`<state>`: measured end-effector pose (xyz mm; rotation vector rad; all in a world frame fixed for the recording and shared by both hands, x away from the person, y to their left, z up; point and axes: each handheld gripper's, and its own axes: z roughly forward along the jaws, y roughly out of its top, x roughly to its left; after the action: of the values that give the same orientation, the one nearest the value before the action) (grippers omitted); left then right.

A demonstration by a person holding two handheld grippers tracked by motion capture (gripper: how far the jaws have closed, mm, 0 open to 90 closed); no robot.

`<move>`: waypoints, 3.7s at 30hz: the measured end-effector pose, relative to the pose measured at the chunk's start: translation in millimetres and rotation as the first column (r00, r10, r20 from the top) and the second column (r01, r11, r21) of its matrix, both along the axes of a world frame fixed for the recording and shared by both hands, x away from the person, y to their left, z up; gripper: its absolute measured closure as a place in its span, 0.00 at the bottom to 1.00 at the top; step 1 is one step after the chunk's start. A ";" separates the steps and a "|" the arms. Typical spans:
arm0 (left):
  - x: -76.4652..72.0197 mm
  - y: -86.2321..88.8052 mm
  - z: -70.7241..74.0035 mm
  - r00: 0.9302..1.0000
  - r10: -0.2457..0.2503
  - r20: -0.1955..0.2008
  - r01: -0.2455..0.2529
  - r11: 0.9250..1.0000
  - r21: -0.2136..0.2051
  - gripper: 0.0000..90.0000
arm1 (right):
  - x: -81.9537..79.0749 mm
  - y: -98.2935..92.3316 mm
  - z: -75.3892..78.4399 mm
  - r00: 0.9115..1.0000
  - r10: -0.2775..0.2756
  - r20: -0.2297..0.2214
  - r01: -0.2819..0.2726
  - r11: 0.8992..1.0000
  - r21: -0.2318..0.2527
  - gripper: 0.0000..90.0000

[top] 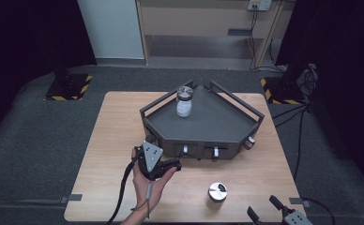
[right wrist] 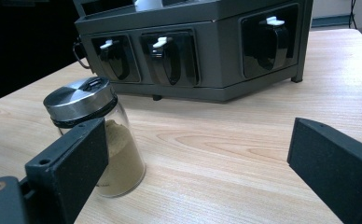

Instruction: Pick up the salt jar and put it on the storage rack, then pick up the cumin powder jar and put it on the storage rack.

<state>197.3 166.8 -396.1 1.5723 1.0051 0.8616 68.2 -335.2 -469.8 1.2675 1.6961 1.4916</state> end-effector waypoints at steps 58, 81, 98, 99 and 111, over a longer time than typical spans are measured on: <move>-70.4 61.4 -12.8 0.929 0.031 -0.369 -0.027 0.999 0.018 0.04 | 0.0 0.8 0.4 1.000 -0.002 0.001 0.002 1.000 -0.026 0.06; -68.7 56.0 -13.8 0.929 0.012 -0.371 -0.003 1.000 0.025 0.04 | -1.1 -1.0 0.4 1.000 -0.001 0.006 0.002 1.000 -0.024 0.06; -71.2 58.2 -14.6 0.935 0.031 -0.352 -0.028 1.000 0.012 0.04 | -2.7 4.3 0.7 0.998 0.028 0.049 -0.025 0.998 -0.063 0.06; -70.8 58.4 -14.6 0.935 0.032 -0.353 -0.029 0.999 0.013 0.04 | -3.2 4.8 0.7 0.998 0.031 0.053 -0.027 0.998 -0.065 0.06; -71.2 57.2 -15.6 0.934 0.041 -0.354 -0.041 0.999 0.005 0.04 | -3.1 11.7 2.5 0.990 0.108 0.092 -0.099 0.990 -0.099 0.06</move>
<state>126.1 224.0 -411.7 1.7481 1.2966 0.6134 65.1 -323.5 -467.3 1.0561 1.7697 1.4884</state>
